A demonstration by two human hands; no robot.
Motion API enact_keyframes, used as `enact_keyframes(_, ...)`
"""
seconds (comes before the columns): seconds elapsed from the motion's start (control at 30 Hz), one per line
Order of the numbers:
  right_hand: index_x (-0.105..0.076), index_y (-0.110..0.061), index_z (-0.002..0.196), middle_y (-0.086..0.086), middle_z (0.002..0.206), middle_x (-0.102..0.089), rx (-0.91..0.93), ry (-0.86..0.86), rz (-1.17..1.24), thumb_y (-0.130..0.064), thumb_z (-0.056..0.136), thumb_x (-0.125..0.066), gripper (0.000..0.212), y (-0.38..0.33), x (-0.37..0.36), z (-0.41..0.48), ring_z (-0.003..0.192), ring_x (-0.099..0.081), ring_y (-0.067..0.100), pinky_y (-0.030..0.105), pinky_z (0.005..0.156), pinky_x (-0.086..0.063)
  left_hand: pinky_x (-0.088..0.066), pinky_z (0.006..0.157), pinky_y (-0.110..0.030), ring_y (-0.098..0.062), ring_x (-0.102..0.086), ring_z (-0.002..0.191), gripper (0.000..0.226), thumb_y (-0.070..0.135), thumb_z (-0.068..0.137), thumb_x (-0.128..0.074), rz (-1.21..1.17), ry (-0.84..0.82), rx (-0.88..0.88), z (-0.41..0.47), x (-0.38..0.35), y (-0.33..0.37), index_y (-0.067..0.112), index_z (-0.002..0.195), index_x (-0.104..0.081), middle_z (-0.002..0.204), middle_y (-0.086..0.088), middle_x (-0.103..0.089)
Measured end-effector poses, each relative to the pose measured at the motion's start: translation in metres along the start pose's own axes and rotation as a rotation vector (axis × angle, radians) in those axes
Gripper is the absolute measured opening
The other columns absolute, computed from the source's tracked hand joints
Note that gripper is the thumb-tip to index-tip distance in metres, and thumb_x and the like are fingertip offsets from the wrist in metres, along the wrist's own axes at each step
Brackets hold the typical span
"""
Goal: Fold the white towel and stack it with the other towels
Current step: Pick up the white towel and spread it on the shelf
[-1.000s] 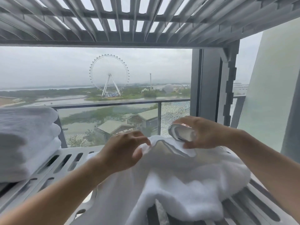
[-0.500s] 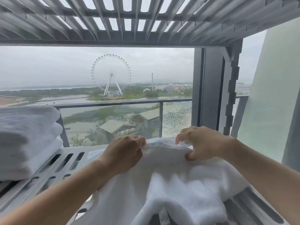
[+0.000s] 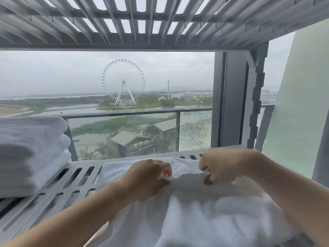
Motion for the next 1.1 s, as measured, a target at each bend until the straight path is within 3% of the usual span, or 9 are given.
enact_keyframes(0.13, -0.051, -0.017, 0.063, -0.004, 0.060, -0.050, 0.004, -0.061, 0.107, -0.043, 0.079, -0.064, 0.033, 0.002, 0.010, -0.010, 0.057, -0.046, 0.014, 0.028, 0.053, -0.035, -0.045, 0.076, -0.025, -0.016, -0.062, 0.092, 0.015, 0.031, 0.089, -0.057, -0.155, -0.074, -0.060, 0.002, 0.009, -0.004, 0.021, 0.099, -0.060, 0.099, 0.003, -0.069)
enact_keyframes(0.2, -0.054, -0.020, 0.062, -0.006, 0.058, -0.053, 0.010, 0.031, 0.169, -0.041, 0.081, -0.064, 0.030, 0.005, 0.020, -0.012, 0.056, -0.049, 0.011, 0.027, 0.054, -0.039, -0.048, 0.076, -0.027, -0.016, -0.064, 0.092, 0.014, 0.032, 0.089, -0.056, -0.184, 0.014, -0.012, 0.002, 0.016, -0.008, 0.024, 0.099, -0.060, 0.099, 0.006, -0.069)
enact_keyframes(0.3, -0.064, -0.022, 0.085, -0.002, 0.084, -0.067, -0.003, 0.255, 0.134, -0.033, 0.086, -0.058, 0.013, 0.006, 0.028, -0.009, 0.079, -0.060, 0.018, 0.028, 0.069, -0.047, -0.044, 0.066, -0.025, -0.016, -0.064, 0.089, 0.015, 0.037, 0.086, -0.057, -0.065, 0.186, 0.000, 0.000, 0.022, -0.007, 0.030, 0.099, -0.060, 0.099, 0.011, -0.068)
enact_keyframes(0.43, -0.058, -0.025, 0.099, -0.002, 0.095, -0.064, -0.041, 0.507, -0.152, -0.022, 0.086, -0.043, 0.019, -0.004, 0.018, 0.007, 0.095, -0.058, 0.022, 0.038, 0.092, -0.037, -0.042, 0.070, -0.027, -0.018, -0.061, 0.097, 0.034, 0.036, 0.080, -0.057, 0.141, 0.159, -0.033, -0.003, 0.012, -0.002, 0.035, 0.113, -0.050, 0.112, 0.012, -0.060)
enact_keyframes(0.57, -0.048, -0.019, 0.115, 0.001, 0.111, -0.056, -0.105, 0.363, -0.217, -0.022, 0.090, -0.040, 0.027, 0.008, -0.008, 0.021, 0.111, -0.049, 0.022, 0.054, 0.105, -0.023, -0.045, 0.074, -0.030, -0.021, -0.060, 0.102, 0.041, 0.017, 0.079, -0.049, 0.203, 0.055, 0.072, -0.003, 0.007, -0.015, 0.033, 0.117, -0.045, 0.114, 0.009, -0.059)
enact_keyframes(0.67, -0.044, -0.018, 0.122, 0.001, 0.119, -0.052, -0.044, 0.188, -0.064, -0.023, 0.088, -0.045, 0.034, 0.011, -0.025, 0.025, 0.115, -0.049, 0.022, 0.043, 0.098, -0.035, -0.044, 0.072, -0.032, -0.026, -0.059, 0.099, 0.022, 0.014, 0.079, -0.045, 0.157, -0.013, 0.090, -0.004, 0.001, -0.016, 0.023, 0.099, -0.048, 0.106, 0.002, -0.058)
enact_keyframes(0.77, -0.048, -0.015, 0.116, 0.003, 0.119, -0.054, -0.021, 0.197, 0.039, -0.021, 0.087, -0.047, 0.030, 0.011, -0.025, 0.025, 0.113, -0.050, 0.023, 0.034, 0.090, -0.041, -0.041, 0.075, -0.032, -0.028, -0.057, 0.099, 0.010, 0.012, 0.084, -0.046, 0.090, -0.092, 0.045, -0.004, -0.008, -0.011, 0.015, 0.093, -0.047, 0.106, -0.005, -0.057)
enact_keyframes(1.0, -0.057, -0.020, 0.088, -0.001, 0.084, -0.060, -0.055, -0.032, 0.179, -0.011, 0.075, -0.046, 0.019, 0.006, -0.008, 0.006, 0.077, -0.055, 0.018, 0.024, 0.055, -0.038, -0.048, 0.069, -0.036, -0.029, -0.056, 0.080, 0.009, 0.010, 0.074, -0.046, -0.015, -0.276, 0.059, 0.000, 0.009, -0.014, 0.013, 0.082, -0.050, 0.084, -0.007, -0.060)
enact_keyframes(1.1, -0.058, -0.014, 0.089, 0.004, 0.086, -0.060, -0.050, 0.058, 0.160, -0.008, 0.076, -0.045, 0.019, 0.012, 0.016, 0.013, 0.079, -0.057, 0.022, 0.028, 0.060, -0.044, -0.038, 0.065, -0.024, -0.015, -0.051, 0.077, 0.024, 0.012, 0.074, -0.053, -0.032, -0.202, 0.093, 0.012, 0.030, -0.023, 0.020, 0.096, -0.060, 0.088, 0.003, -0.062)
Point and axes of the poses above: each hand's wrist, its own z-axis towards the middle knuckle, its own x-axis out of the back of the hand, y = z × x, the point moved 5 cm from there along z, towards the middle knuckle
